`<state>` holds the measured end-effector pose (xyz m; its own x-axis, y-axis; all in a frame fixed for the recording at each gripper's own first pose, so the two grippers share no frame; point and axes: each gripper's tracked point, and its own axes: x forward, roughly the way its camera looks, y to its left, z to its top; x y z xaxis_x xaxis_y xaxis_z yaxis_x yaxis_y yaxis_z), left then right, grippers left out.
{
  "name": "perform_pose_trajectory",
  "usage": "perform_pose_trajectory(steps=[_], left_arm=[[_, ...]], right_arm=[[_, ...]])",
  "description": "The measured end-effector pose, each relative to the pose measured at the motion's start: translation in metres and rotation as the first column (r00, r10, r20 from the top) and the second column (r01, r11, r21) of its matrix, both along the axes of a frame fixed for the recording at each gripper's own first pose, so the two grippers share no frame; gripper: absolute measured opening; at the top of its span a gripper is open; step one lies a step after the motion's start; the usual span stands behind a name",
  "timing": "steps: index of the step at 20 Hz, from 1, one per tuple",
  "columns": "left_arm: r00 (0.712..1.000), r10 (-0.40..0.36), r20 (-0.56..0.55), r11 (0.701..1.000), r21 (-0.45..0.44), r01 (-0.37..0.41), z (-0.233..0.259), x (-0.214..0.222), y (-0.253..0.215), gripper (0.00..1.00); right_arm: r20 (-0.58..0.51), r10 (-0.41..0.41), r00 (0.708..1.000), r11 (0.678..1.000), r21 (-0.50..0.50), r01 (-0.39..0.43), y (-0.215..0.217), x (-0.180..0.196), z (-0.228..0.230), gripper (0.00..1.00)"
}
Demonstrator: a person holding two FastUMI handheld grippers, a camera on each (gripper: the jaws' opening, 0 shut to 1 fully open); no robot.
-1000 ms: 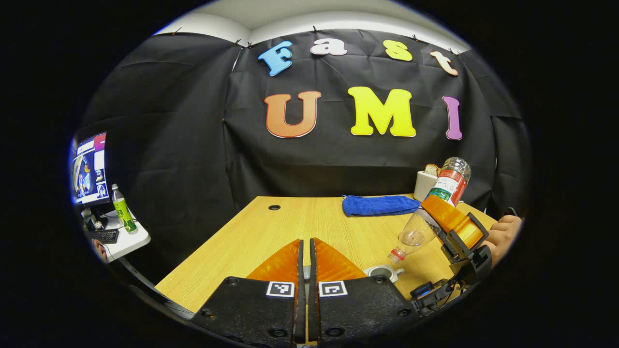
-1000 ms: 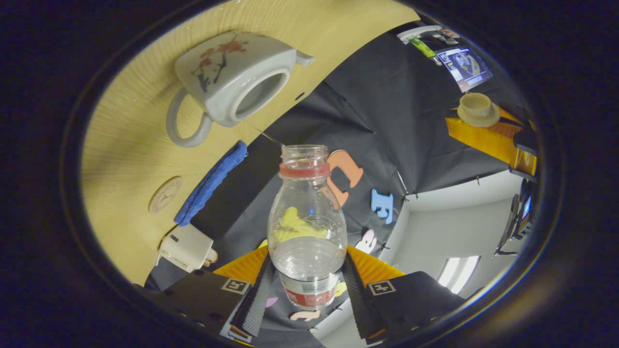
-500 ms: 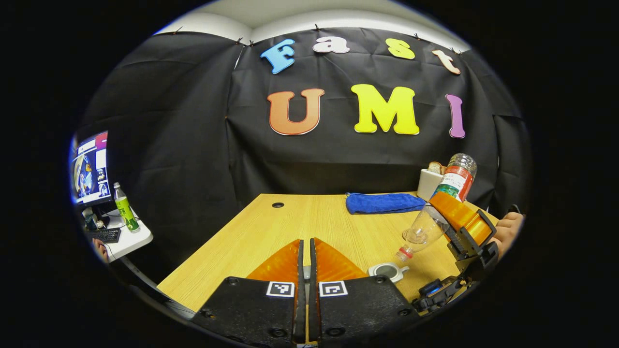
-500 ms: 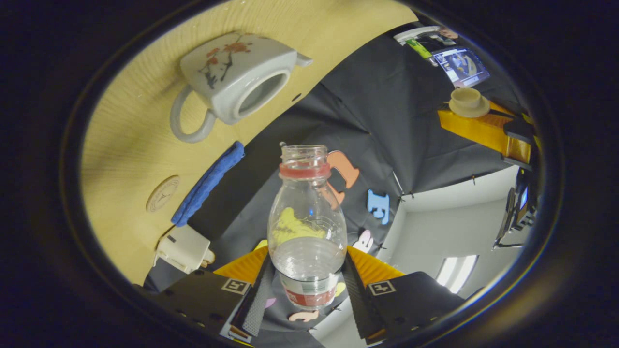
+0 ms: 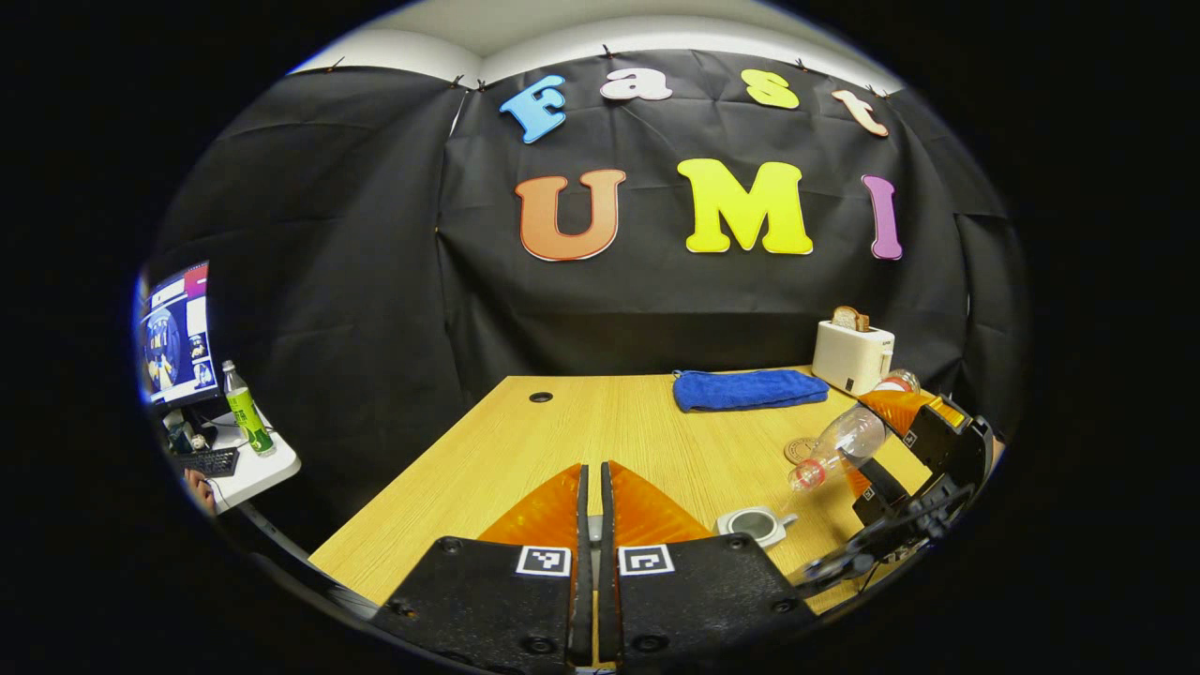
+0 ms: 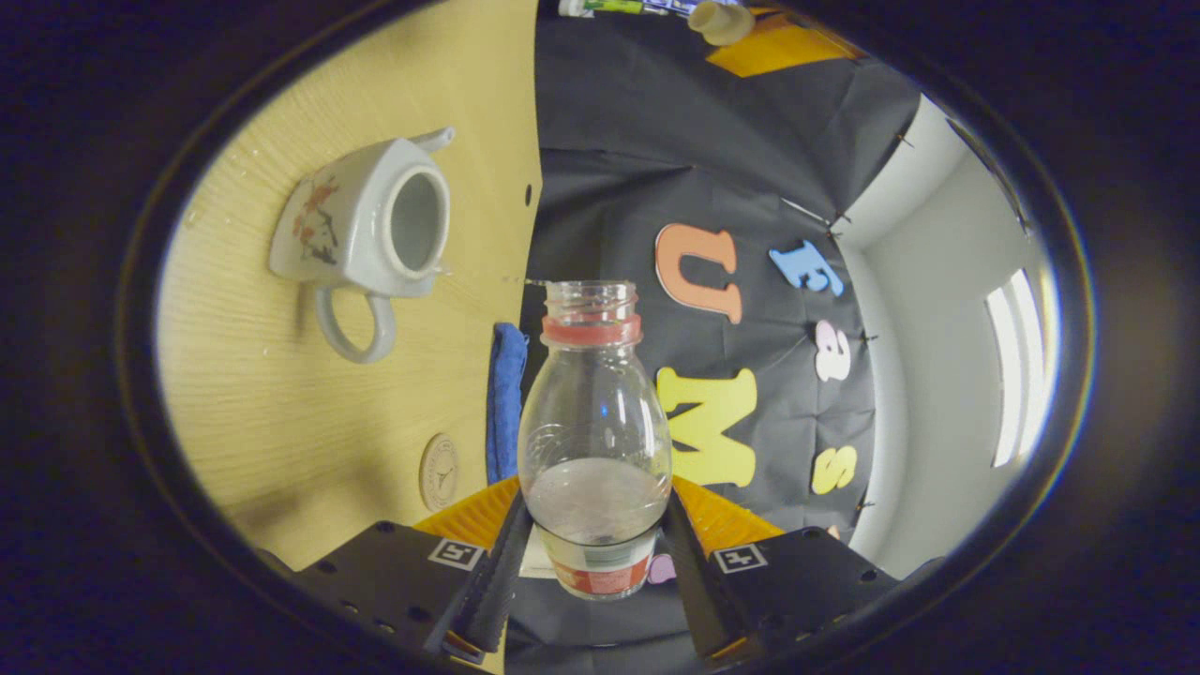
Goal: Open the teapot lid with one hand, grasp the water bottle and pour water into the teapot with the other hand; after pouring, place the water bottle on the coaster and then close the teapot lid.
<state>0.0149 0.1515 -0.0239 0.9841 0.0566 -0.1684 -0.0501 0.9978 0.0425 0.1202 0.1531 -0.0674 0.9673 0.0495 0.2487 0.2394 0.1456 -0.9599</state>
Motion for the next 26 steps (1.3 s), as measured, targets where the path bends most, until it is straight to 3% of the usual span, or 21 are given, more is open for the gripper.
perform_pose_trajectory(steps=[3, 7, 9, 12, 16, 18, 23, 26], left_arm=[[1.0, -0.006, 0.004, 1.0, 0.0, 0.006, 0.0, -0.001, -0.001, 0.05], [0.999, -0.035, 0.004, 0.999, 0.027, 0.035, -0.001, -0.001, -0.011, 0.05], [0.999, -0.039, 0.0, 0.999, 0.03, 0.039, -0.002, 0.001, -0.015, 0.05], [0.999, -0.042, -0.002, 0.999, 0.031, 0.042, -0.003, 0.001, -0.015, 0.05], [0.999, -0.037, 0.002, 0.998, 0.045, 0.037, -0.002, 0.001, -0.014, 0.05], [1.0, -0.028, 0.007, 0.998, 0.058, 0.028, 0.001, 0.0, -0.012, 0.05], [1.0, -0.028, 0.007, 0.999, 0.046, 0.028, -0.001, 0.0, -0.008, 0.05], [1.0, -0.027, 0.009, 0.999, 0.041, 0.026, 0.0, 0.001, -0.005, 0.05]], right_arm=[[-0.069, -0.019, 0.997, 0.99, 0.138, 0.028, -0.016, 0.012, -0.01, 0.74], [-0.151, -0.021, 0.988, 0.947, 0.313, 0.068, -0.027, 0.025, -0.02, 0.73], [-0.178, -0.006, 0.984, 0.907, 0.412, 0.081, -0.029, 0.028, -0.016, 0.74], [-0.208, 0.042, 0.977, 0.814, 0.574, 0.087, -0.028, 0.04, -0.01, 0.75], [-0.187, 0.054, 0.981, 0.738, 0.669, 0.087, -0.033, 0.05, 0.011, 0.75], [-0.175, 0.085, 0.981, 0.656, 0.751, 0.077, -0.033, 0.057, 0.02, 0.75], [-0.09, 0.169, 0.982, 0.37, 0.929, 0.022, -0.029, 0.07, 0.043, 0.75], [-0.104, 0.206, 0.973, 0.196, 0.979, 0.064, -0.029, 0.089, 0.031, 0.75]])
